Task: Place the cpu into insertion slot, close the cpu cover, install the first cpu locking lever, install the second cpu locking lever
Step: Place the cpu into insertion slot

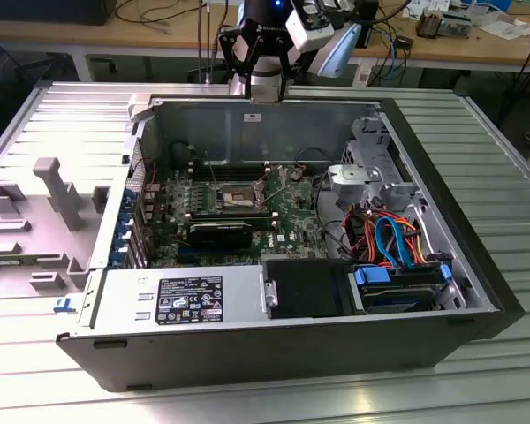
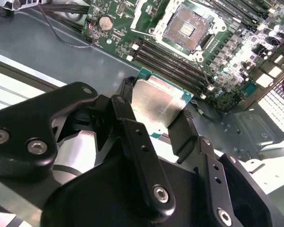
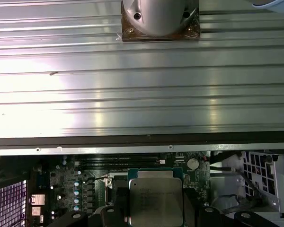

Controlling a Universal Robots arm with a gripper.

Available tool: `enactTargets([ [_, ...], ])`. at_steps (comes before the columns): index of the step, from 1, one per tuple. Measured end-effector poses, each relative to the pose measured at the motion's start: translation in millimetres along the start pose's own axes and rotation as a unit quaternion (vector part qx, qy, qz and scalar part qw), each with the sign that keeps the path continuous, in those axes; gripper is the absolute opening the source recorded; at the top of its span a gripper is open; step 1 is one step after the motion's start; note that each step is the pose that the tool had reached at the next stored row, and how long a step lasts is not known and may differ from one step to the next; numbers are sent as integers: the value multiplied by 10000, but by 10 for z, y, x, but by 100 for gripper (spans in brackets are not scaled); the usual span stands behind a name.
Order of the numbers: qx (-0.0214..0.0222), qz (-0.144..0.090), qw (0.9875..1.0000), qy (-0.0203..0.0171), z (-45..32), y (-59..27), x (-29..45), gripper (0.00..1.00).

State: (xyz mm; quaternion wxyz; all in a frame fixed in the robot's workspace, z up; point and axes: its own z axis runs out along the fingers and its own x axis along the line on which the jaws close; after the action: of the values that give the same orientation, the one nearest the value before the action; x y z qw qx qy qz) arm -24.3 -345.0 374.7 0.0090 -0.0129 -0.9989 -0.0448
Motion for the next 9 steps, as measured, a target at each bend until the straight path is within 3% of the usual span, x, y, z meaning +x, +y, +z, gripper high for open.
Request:
enactTargets([
  [9,3,-1,10000,0,0,-5,-1,54],
])
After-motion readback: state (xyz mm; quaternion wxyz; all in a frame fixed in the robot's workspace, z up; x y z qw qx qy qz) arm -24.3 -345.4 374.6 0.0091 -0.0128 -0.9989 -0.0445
